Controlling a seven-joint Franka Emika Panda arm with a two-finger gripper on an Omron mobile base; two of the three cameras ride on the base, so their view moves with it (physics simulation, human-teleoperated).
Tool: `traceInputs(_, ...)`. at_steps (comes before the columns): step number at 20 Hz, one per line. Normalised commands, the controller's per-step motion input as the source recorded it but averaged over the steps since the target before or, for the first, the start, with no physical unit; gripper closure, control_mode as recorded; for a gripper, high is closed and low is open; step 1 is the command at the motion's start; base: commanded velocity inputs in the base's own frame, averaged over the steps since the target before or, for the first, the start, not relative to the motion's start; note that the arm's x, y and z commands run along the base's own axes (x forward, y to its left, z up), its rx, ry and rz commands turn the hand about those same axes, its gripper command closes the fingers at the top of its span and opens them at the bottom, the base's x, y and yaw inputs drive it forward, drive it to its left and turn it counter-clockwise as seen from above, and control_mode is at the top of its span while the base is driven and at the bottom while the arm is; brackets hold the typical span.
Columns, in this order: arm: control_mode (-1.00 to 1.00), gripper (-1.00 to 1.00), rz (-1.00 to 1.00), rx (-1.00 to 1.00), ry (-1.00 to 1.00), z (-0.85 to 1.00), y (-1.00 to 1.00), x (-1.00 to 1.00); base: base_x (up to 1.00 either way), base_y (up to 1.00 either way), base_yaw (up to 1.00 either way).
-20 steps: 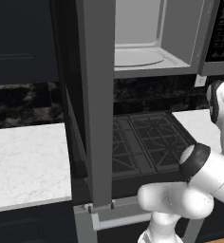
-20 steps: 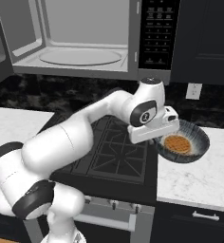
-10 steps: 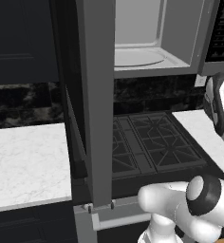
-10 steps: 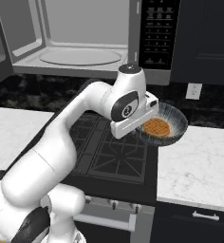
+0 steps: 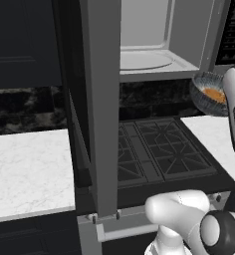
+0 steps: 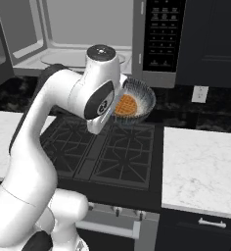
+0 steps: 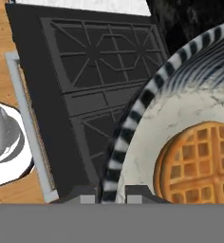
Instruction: Open the microwave, place the bowl with waffle inside the microwave, then close the microwave door and turn it on.
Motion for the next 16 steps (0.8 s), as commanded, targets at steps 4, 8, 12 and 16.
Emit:
traceInputs(4,-1.00,1.00,0.39,-0.05,-0.27,0.52,0.99,-0.26,0.00,0.00,0.00)
traceInputs(8,-1.00,1.00,0.22,-0.09,-0.29,0.51,1.00,-0.10,0.00,0.00,0.00)
traceInputs(12,-1.00,1.00,0.06,-0.04,-0.09,0.75,0.95,0.26,0.00,0.00,0.00)
traceInputs(16,-1.00,1.00,0.00,-0.07,0.00,0.79,0.69,0.72,0.00,0.00,0.00)
